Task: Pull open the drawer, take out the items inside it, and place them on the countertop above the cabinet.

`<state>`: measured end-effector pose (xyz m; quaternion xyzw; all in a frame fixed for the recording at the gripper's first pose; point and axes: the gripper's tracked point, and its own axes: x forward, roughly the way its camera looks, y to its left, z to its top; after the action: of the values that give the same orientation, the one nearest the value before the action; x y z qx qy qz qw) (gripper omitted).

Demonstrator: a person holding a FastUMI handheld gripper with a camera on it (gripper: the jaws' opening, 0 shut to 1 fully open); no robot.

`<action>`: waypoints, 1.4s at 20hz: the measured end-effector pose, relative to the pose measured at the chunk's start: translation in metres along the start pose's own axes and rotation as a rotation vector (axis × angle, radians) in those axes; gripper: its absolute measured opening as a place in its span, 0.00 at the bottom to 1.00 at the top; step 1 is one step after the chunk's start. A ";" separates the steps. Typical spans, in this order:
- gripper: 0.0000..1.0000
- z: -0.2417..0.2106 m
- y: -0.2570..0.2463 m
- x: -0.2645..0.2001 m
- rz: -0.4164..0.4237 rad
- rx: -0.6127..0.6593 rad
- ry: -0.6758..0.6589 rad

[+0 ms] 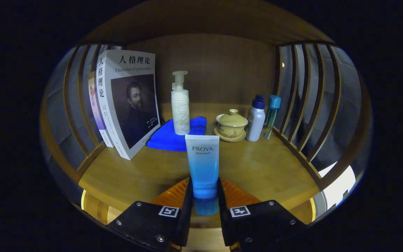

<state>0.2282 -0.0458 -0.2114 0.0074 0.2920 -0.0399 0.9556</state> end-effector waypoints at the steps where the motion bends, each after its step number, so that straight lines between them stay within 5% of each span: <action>1: 0.39 0.000 0.003 0.004 0.015 0.006 0.002; 10: 0.54 -0.001 0.016 0.013 0.080 0.014 -0.014; 14: 0.95 0.016 0.021 -0.020 0.097 0.038 -0.124; 22: 0.94 0.039 0.026 -0.175 0.099 0.066 -0.448; 28: 0.94 -0.011 0.022 -0.255 0.109 0.101 -0.565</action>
<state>0.0131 -0.0053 -0.0786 0.0591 0.0109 -0.0035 0.9982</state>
